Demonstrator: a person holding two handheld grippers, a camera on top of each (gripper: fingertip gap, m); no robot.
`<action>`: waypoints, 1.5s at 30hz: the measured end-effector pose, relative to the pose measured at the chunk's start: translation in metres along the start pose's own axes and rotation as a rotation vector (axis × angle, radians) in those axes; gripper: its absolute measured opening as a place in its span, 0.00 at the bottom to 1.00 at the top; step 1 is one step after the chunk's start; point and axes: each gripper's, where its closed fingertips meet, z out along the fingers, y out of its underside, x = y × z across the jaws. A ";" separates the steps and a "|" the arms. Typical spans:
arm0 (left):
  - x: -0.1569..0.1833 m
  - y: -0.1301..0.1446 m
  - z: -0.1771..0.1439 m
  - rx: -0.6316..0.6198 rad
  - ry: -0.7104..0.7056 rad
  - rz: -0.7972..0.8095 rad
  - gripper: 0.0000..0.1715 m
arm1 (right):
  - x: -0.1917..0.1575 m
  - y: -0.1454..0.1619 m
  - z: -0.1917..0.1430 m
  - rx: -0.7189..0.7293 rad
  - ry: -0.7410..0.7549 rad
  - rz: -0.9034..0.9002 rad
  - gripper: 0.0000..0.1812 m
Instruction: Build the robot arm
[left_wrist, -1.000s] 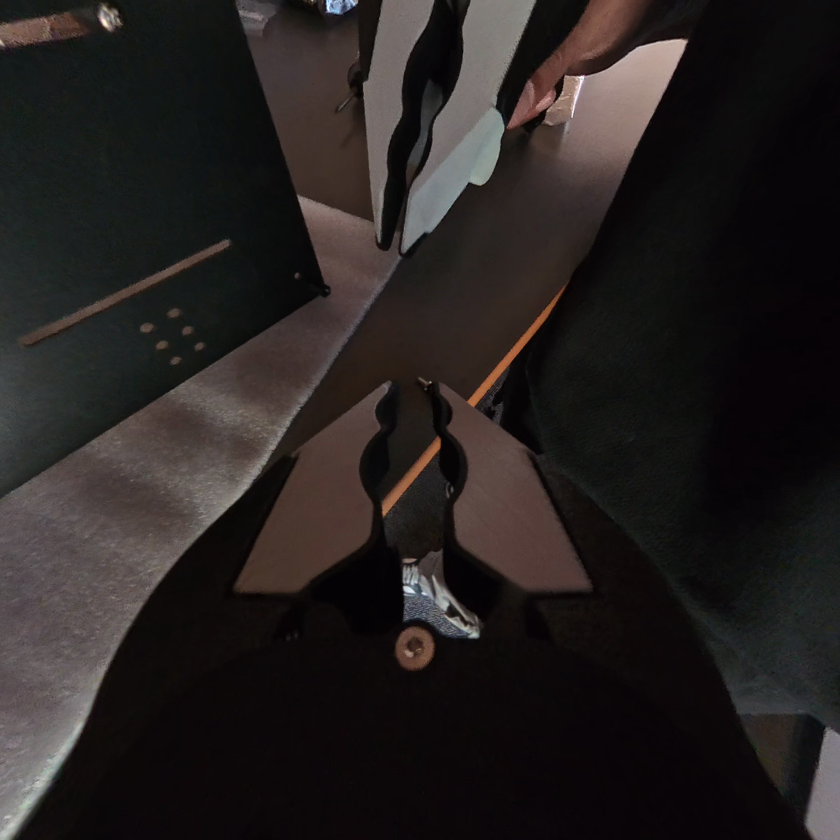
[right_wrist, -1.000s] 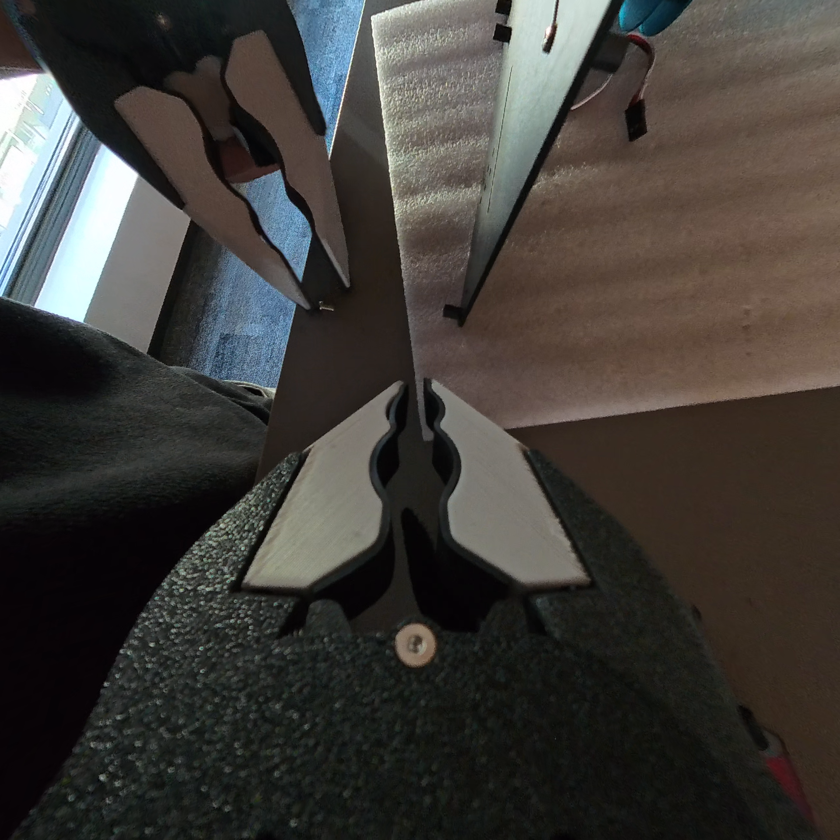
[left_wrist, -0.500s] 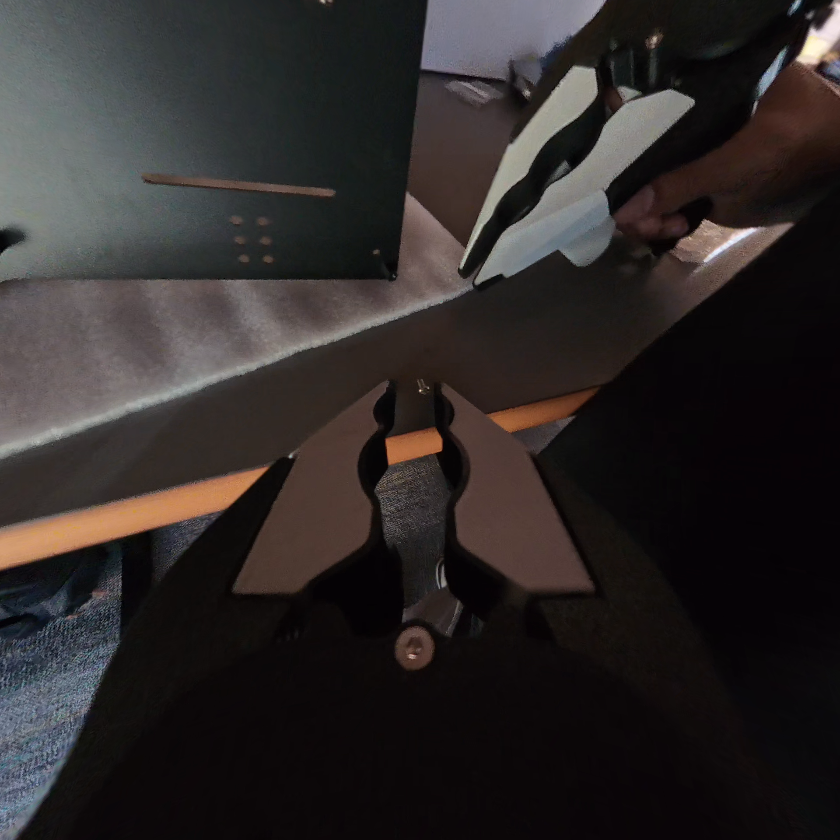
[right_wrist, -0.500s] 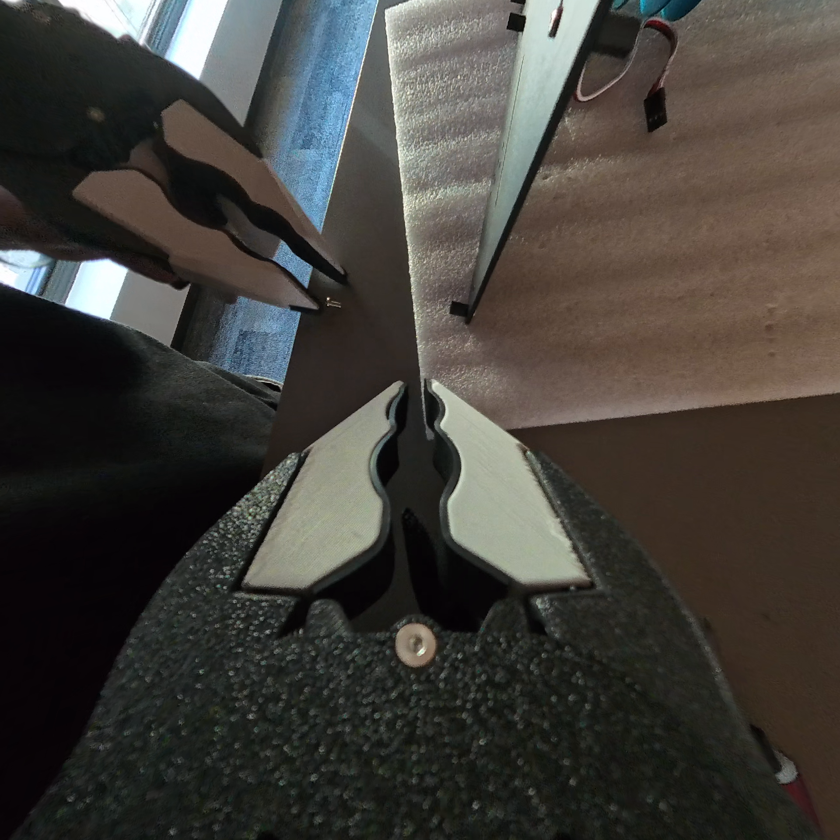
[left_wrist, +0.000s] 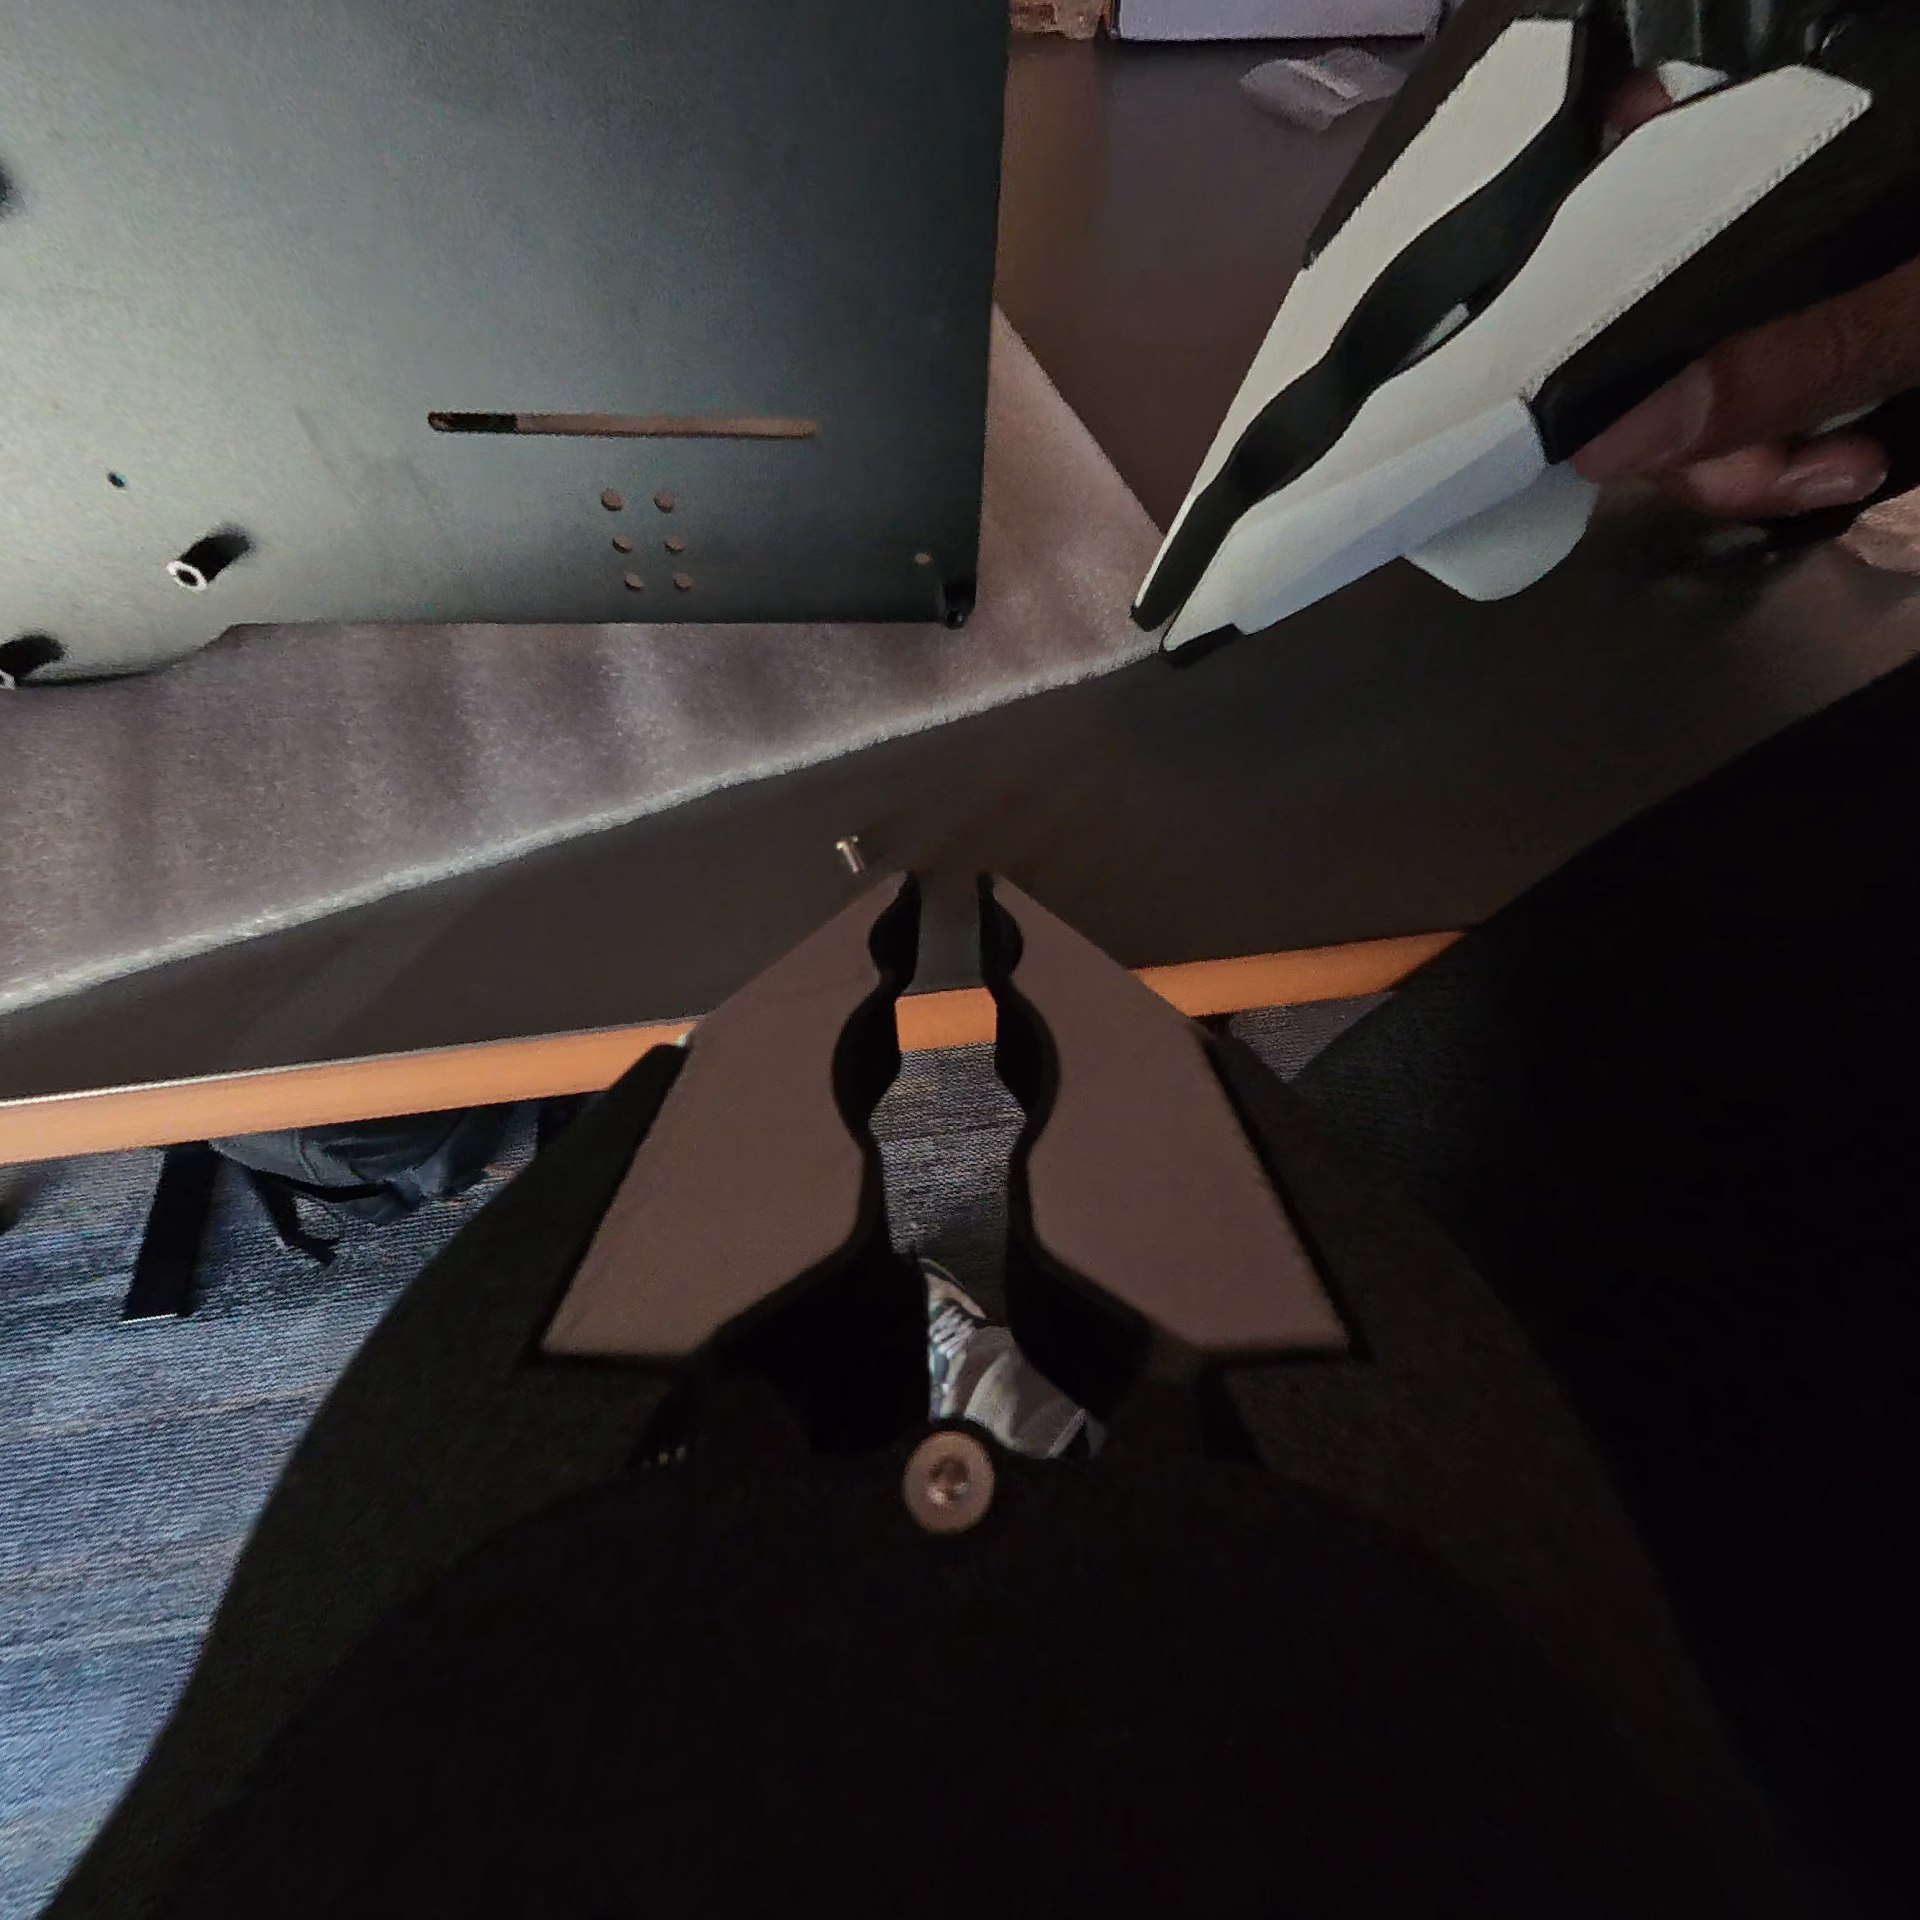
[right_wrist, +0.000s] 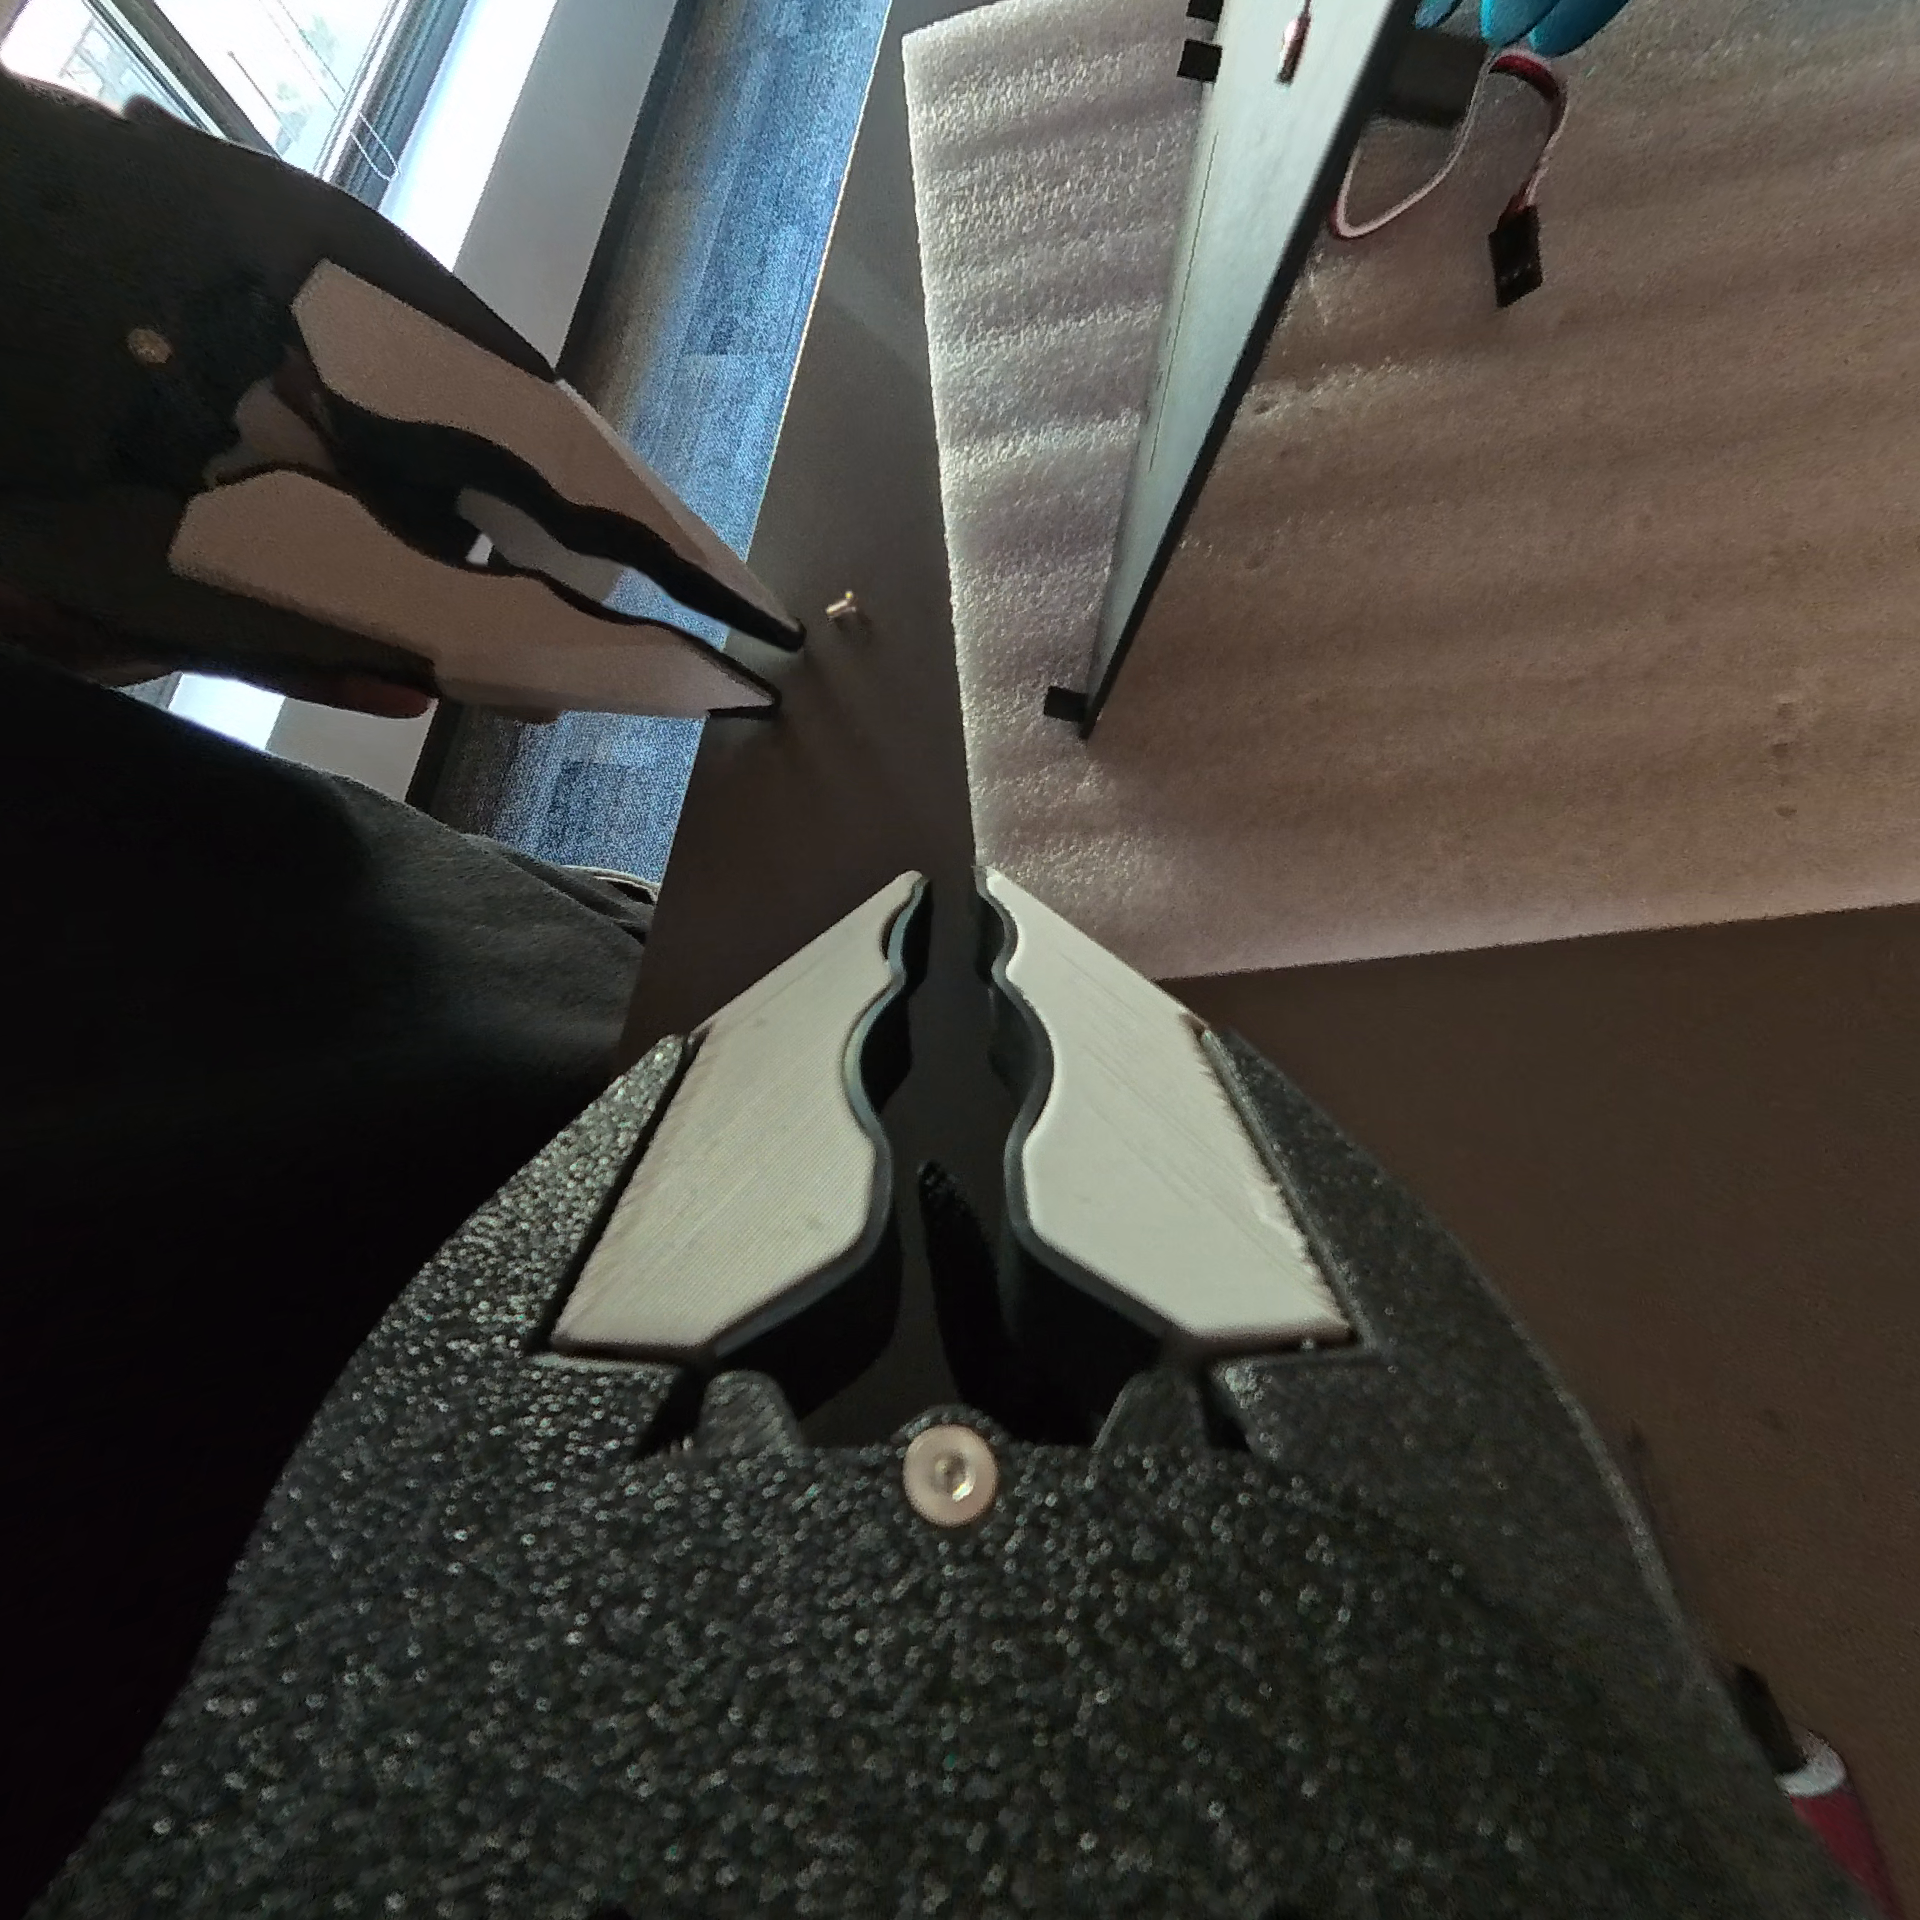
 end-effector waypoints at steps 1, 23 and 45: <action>0.001 0.000 0.000 0.002 0.005 0.008 0.07 | 0.000 0.000 0.000 0.003 0.001 0.001 0.04; -0.014 0.005 -0.008 0.043 0.419 0.209 0.09 | -0.006 -0.015 0.009 0.016 -0.013 -0.013 0.04; -0.017 0.007 -0.010 0.035 0.403 0.192 0.02 | -0.007 -0.010 0.011 -0.002 -0.025 0.004 0.04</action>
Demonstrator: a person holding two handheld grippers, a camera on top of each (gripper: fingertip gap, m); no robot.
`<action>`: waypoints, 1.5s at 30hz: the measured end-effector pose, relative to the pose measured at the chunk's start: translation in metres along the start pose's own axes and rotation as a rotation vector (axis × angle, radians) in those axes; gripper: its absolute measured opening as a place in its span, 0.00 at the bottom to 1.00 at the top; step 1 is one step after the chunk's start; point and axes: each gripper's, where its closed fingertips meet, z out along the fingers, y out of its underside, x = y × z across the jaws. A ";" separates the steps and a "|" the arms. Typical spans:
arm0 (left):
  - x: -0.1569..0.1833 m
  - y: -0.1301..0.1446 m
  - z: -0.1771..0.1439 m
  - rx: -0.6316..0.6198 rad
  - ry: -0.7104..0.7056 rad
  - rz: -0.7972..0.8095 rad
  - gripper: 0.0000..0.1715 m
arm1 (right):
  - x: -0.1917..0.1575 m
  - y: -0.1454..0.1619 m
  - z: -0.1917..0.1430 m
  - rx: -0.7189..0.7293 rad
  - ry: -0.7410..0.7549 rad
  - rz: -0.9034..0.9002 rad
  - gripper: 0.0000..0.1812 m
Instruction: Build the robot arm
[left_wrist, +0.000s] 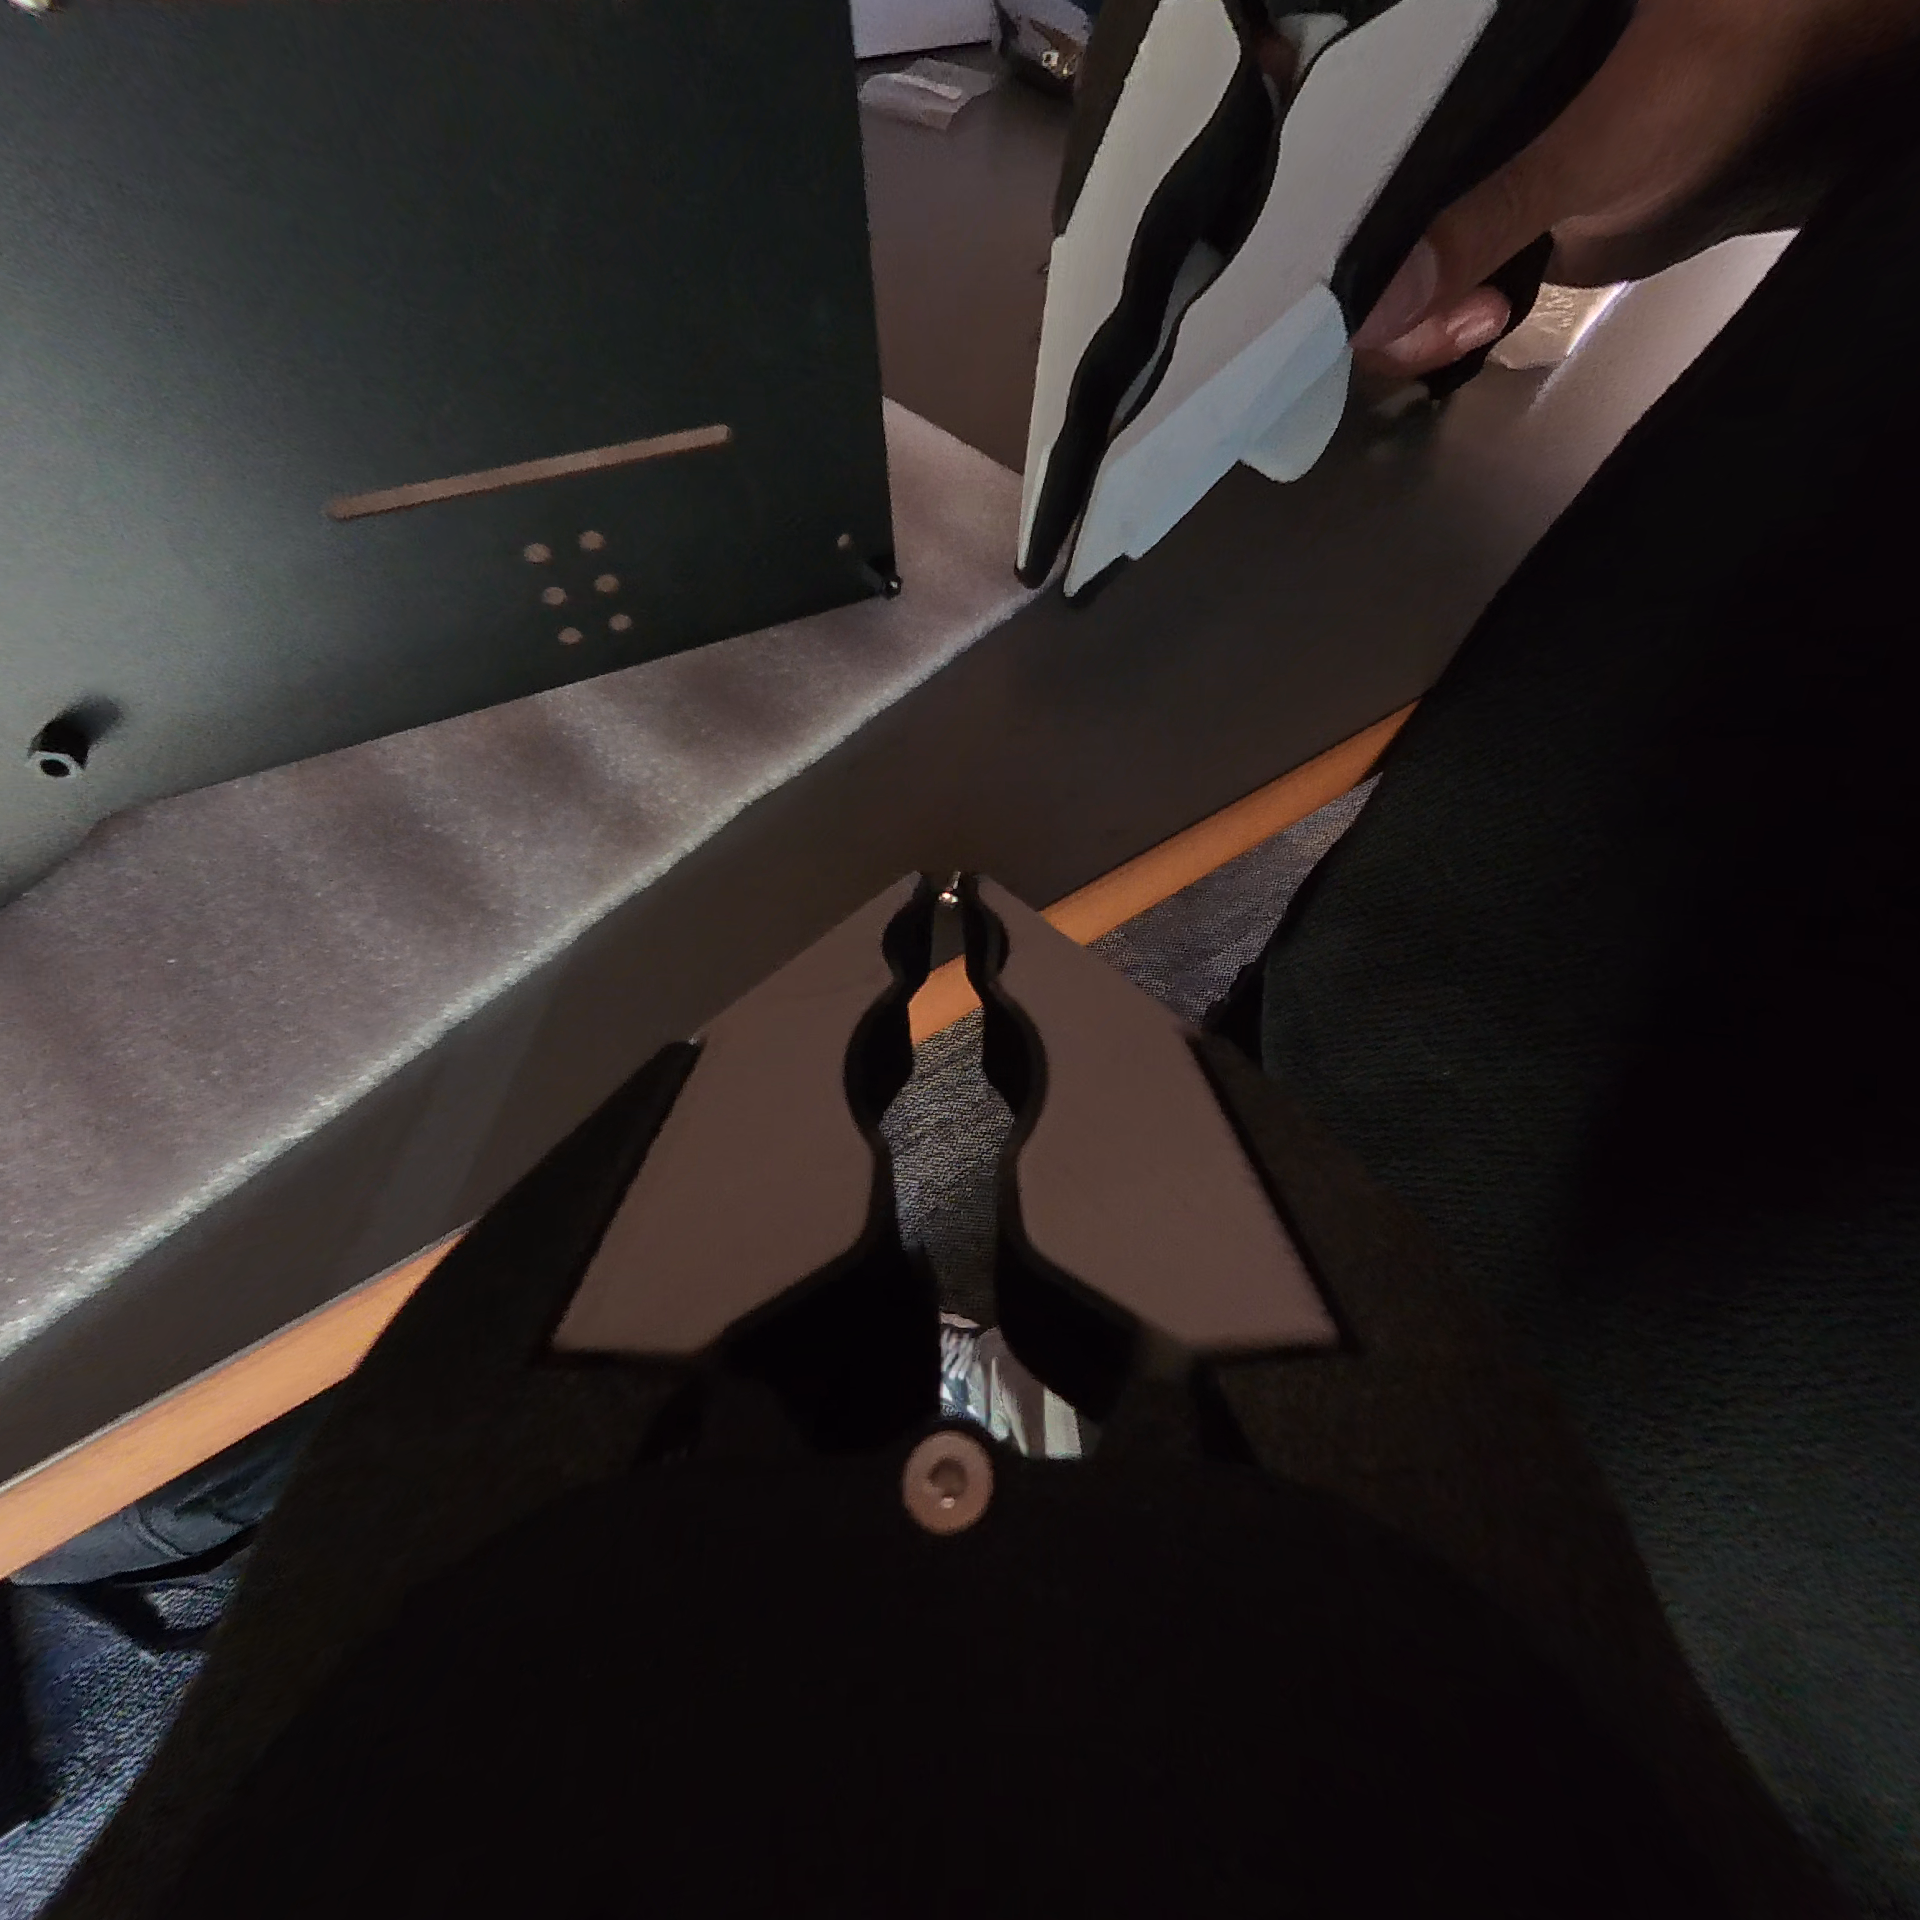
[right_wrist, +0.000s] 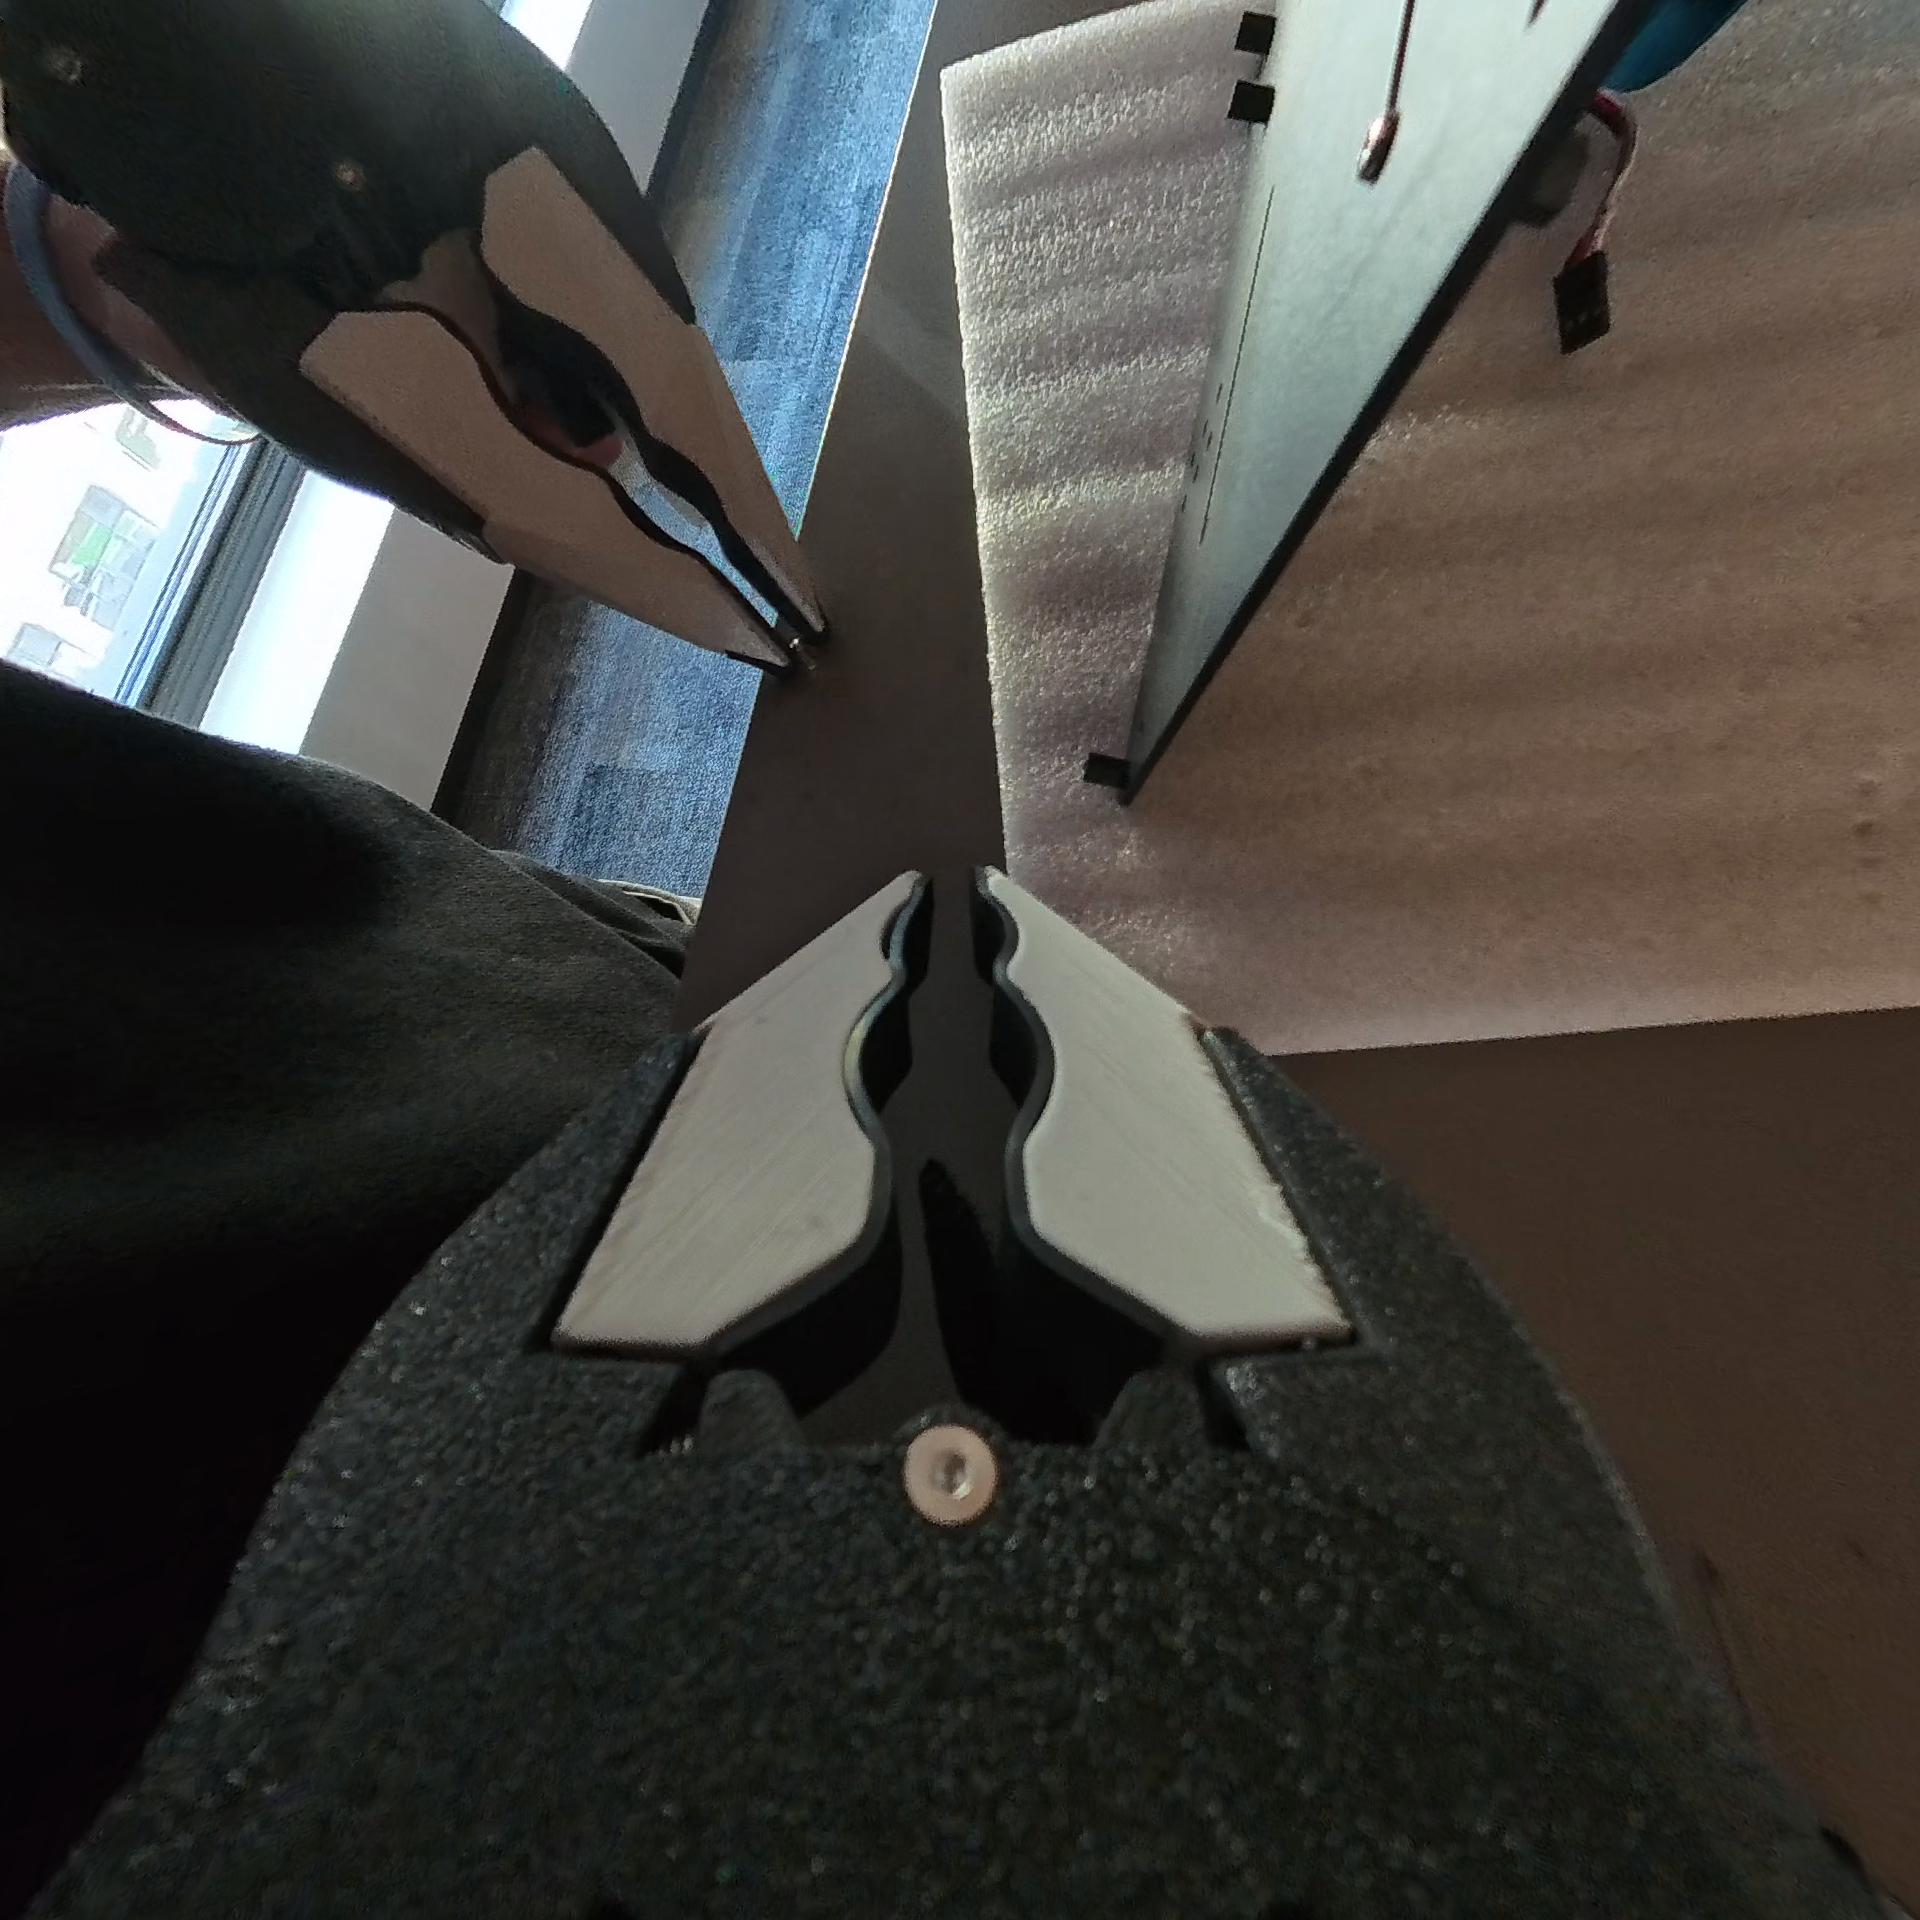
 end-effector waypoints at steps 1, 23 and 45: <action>0.000 0.000 0.000 -0.001 -0.004 0.004 0.02 | 0.000 0.000 0.000 0.000 -0.001 -0.001 0.04; -0.047 -0.084 0.027 0.278 -0.337 -0.226 0.02 | 0.005 0.001 -0.011 0.013 0.021 -0.004 0.04; -0.047 -0.073 0.042 0.141 -0.411 -0.149 0.02 | 0.006 0.003 -0.018 0.042 0.012 0.014 0.04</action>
